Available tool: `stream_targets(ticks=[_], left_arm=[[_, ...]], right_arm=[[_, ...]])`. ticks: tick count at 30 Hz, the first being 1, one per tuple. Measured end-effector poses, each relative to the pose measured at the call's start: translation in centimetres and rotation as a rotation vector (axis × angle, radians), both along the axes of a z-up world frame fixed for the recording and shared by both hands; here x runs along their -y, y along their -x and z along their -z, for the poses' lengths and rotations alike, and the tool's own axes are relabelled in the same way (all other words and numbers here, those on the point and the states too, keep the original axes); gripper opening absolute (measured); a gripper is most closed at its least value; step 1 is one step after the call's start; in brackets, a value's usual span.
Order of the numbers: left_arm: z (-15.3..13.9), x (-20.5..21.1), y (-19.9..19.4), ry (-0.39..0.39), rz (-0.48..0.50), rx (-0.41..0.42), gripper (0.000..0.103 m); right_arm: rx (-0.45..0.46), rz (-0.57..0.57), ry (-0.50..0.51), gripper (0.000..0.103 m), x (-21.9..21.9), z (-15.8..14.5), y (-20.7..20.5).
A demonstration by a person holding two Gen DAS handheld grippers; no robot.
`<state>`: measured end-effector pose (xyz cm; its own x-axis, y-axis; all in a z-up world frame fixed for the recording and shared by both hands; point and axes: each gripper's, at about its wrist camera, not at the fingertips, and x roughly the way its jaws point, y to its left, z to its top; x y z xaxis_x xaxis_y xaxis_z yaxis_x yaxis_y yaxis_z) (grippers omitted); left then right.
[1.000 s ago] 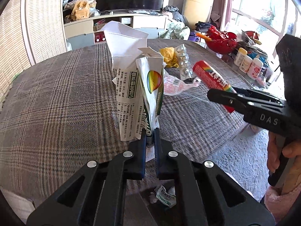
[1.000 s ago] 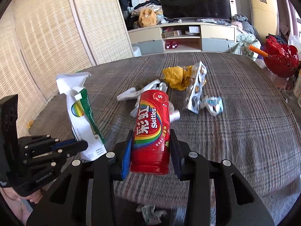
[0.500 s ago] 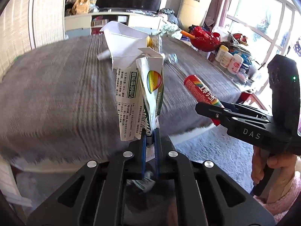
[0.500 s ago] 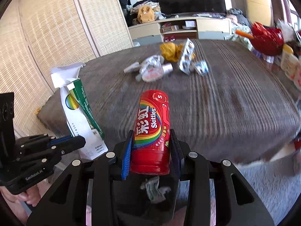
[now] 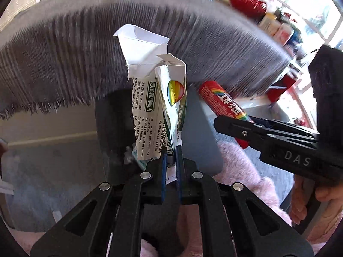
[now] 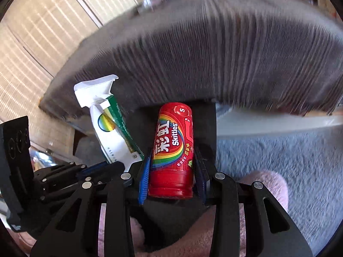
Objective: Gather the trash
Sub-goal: 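Lower both held items into the bin and open both tools, then move both tools back over the remaining trash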
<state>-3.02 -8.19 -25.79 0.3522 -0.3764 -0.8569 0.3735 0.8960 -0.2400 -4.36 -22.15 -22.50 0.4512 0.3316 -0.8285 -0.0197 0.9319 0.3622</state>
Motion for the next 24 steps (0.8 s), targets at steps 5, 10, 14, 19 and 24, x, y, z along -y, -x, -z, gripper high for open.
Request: stream_targets(ticks=[5, 10, 14, 19, 24], left_arm=[[1.2, -0.2, -0.7, -0.022, -0.002, -0.029, 0.007], [1.8, -0.4, -1.3, -0.025, -0.016, -0.056, 0.009], [1.6, -0.3, -1.3, -0.025, -0.017, -0.05, 0.025], [0.9, -1.0, -1.3, -0.033, -0.036, -0.025, 0.066], [-0.7, -1.0, -0.9, 0.006, -0.021, 0.004, 0.095]], right_arm=[[-0.027, 0.0, -0.009, 0.038, -0.5, 0.9, -1.4], [-0.036, 0.008, -0.026, 0.044, -0.7, 1.0, -2.4], [-0.027, 0.021, 0.0, 0.063, -0.9, 0.7, -2.8], [-0.004, 0.061, 0.065, 0.093, -0.7, 0.0, -2.5], [0.023, 0.113, 0.108, 0.1, 0.8, -0.7, -2.4]])
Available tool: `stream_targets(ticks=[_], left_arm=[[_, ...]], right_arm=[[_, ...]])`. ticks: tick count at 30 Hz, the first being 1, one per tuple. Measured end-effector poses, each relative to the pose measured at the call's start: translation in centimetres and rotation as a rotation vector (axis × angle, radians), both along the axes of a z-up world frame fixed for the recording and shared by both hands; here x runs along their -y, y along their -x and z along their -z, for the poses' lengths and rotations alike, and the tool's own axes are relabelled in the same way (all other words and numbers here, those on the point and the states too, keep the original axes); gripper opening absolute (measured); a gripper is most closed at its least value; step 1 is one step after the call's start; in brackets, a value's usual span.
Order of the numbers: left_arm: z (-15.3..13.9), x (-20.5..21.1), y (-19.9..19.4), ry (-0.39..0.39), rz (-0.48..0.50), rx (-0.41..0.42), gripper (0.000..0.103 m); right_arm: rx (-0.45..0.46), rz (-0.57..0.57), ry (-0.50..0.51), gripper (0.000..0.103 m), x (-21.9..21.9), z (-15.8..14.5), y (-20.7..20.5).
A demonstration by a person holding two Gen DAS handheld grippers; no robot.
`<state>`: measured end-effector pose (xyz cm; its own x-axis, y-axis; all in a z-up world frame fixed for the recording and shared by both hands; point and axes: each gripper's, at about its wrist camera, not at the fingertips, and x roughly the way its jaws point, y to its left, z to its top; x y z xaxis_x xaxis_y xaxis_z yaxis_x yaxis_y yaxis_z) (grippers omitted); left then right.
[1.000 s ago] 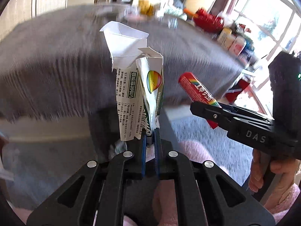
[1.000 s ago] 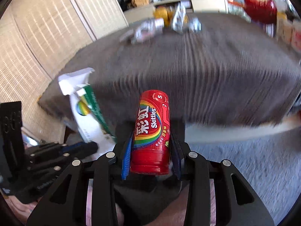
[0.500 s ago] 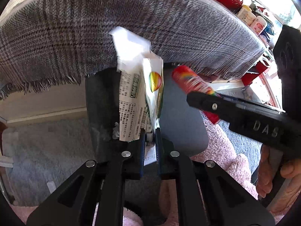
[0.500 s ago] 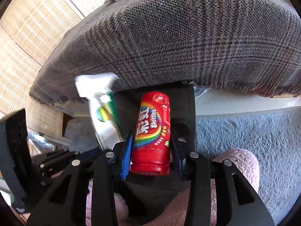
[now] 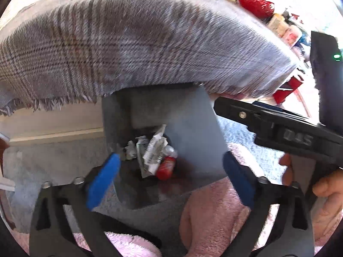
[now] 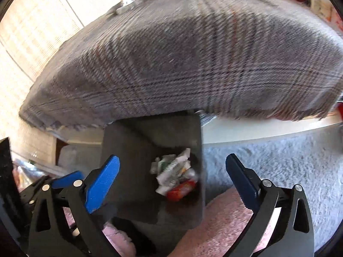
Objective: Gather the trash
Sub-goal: 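Move both tools back over the remaining trash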
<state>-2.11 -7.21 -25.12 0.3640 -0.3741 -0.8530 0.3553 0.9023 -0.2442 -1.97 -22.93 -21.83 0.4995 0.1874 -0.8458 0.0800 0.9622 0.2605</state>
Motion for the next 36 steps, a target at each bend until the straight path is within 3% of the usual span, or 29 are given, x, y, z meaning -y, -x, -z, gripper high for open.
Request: stream_targets(ticks=[8, 15, 25, 33, 36], left_arm=[[-3.0, -0.7, 0.6, -0.009, 0.01, 0.053, 0.095], [-9.2, -2.8, -0.4, -0.018, -0.013, 0.226, 0.095], [-15.0, -4.4, -7.5, -0.01, -0.065, 0.338, 0.095], [-15.1, -3.1, -14.3, -0.023, -0.075, 0.326, 0.095], [-14.6, -2.5, -16.9, -0.035, -0.087, 0.324, 0.094]], right_arm=[[0.075, 0.096, -0.064, 0.1, 4.1, -1.8, 0.7], [0.166, 0.124, -0.009, 0.1, 6.1, -5.3, -0.6], [0.269, 0.068, 0.081, 0.1, 5.9, -9.8, -5.7], [0.233, 0.068, 0.047, 0.1, 6.8, -10.3, -11.2], [0.235, 0.077, 0.079, 0.1, 7.2, -10.8, -13.0]])
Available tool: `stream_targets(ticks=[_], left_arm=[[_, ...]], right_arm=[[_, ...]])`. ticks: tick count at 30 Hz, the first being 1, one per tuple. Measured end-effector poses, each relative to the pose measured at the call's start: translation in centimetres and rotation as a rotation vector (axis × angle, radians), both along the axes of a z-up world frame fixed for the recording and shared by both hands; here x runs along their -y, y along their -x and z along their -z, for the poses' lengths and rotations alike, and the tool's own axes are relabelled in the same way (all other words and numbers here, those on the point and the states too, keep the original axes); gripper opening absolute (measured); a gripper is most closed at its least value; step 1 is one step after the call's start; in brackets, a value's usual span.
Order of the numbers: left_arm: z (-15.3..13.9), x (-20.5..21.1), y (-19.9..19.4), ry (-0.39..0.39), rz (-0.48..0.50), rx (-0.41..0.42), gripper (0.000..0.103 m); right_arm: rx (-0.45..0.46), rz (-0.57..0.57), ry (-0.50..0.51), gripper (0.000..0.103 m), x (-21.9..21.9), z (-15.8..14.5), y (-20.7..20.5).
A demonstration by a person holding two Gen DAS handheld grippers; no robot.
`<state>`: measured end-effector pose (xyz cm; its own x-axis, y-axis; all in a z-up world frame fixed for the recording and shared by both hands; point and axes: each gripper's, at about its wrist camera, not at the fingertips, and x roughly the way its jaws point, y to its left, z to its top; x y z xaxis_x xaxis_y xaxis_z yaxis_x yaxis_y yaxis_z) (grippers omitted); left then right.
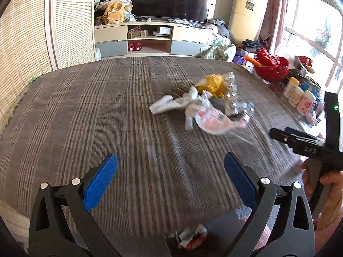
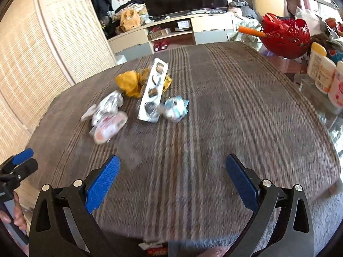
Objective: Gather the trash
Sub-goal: 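Move both tools back over the remaining trash, then grasp the white paper wrapper with the left tool while the right tool grasps a blue-white wrapper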
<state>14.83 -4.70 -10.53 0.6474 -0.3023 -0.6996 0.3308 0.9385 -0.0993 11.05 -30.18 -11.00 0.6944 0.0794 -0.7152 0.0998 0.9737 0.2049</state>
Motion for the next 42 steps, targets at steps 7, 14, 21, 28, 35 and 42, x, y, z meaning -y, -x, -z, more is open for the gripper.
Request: stream_targets(ticks=[7, 14, 21, 28, 35, 42], left_arm=[[1.2, 0.9, -5.0, -0.04, -0.033, -0.023, 0.086], [4.2, 2.4, -9.1, -0.115, -0.033, -0.085, 0.058], [5.0, 4.0, -10.9, -0.141, 0.009, -0.041, 0.061], [5.6, 4.9, -12.9, -0.113, 0.063, -0.084, 0.065], [5.4, 5.6, -13.8, -0.092, 0.116, -0.084, 0.032], [5.2, 5.4, -12.5, -0.065, 0.136, -0.103, 0.003]], right_arm=[[0.027, 0.001, 0.09, 0.1, 0.3, -0.7, -2.6], [0.002, -0.025, 0.144, 0.085, 0.5, 0.4, -4.7], [-0.047, -0.066, 0.138, 0.079, 0.4, 2.1, -7.1], [-0.062, -0.093, 0.129, 0.075, 0.1, 2.5, -9.1], [-0.058, -0.114, 0.102, 0.032, -0.1, 2.2, -9.4], [-0.037, -0.101, 0.08, 0.028, 0.7, 1.4, -6.8]])
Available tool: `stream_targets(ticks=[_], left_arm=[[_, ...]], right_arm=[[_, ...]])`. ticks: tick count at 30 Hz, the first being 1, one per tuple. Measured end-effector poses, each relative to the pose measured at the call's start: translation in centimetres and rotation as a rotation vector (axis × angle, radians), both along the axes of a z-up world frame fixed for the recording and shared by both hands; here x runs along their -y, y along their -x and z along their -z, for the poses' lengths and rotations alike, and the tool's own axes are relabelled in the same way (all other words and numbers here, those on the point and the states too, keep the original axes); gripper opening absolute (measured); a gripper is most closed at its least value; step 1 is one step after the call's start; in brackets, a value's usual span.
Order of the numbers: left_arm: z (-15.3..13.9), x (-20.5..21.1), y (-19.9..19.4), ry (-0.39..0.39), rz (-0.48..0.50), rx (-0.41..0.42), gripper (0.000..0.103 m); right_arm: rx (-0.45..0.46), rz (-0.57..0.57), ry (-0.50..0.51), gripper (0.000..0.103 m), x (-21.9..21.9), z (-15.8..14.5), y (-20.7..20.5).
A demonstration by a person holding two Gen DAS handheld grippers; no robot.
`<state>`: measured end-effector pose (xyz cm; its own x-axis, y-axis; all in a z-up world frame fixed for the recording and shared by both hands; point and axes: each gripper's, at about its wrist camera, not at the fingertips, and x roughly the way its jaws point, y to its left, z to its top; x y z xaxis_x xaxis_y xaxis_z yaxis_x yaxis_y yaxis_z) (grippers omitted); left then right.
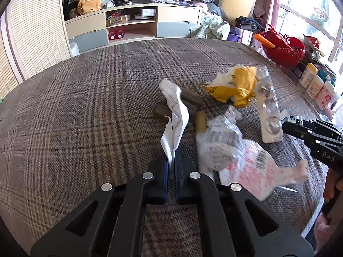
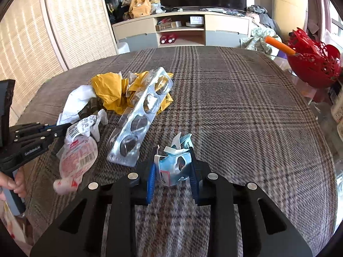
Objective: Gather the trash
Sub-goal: 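Grasp the white paper wrapper with the left tool while the right tool grasps a blue-white wrapper, then lower both held wrappers into the bin and open both tools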
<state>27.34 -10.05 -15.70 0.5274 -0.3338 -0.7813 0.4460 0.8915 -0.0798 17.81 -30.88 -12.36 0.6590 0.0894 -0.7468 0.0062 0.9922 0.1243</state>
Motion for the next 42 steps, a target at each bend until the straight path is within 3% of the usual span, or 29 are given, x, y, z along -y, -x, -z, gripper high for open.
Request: stream_targets(ticks=[7, 14, 25, 29, 32, 37, 42], left_arm=[[-1.2, -1.5, 4.4, 0.021, -0.038, 0.0, 0.003], [-4.6, -3.3, 10.8, 0.006, -0.047, 0.04, 0.003], [-6.5, -5.0, 21.7, 0.112, -0.05, 0.05, 0.005], [-4.5, -4.9, 25.5, 0.151, -0.05, 0.048, 0.005], [-1.9, -4.8, 27.8, 0.156, -0.069, 0.013, 0.005], [4.1, -4.1, 28.8, 0.176, -0.09, -0.147, 0.005], [8.2, -3.4, 28.8, 0.133, -0.096, -0.226, 0.005]], right_arm=[[0.018, 0.024, -0.021, 0.028, 0.4, -1.1, 4.4], [0.041, 0.03, -0.02, 0.028, -0.6, -2.9, 9.3], [0.107, -0.023, -0.041, 0.028, -3.0, -5.2, 17.6], [0.095, -0.046, -0.054, 0.028, -3.9, -3.9, 19.7], [0.045, -0.064, -0.127, 0.028, -4.1, -1.8, 20.6], [-0.082, -0.077, -0.232, 0.029, -5.6, 3.3, 21.1], [-0.193, -0.1, -0.241, 0.029, -8.0, 7.7, 21.2]])
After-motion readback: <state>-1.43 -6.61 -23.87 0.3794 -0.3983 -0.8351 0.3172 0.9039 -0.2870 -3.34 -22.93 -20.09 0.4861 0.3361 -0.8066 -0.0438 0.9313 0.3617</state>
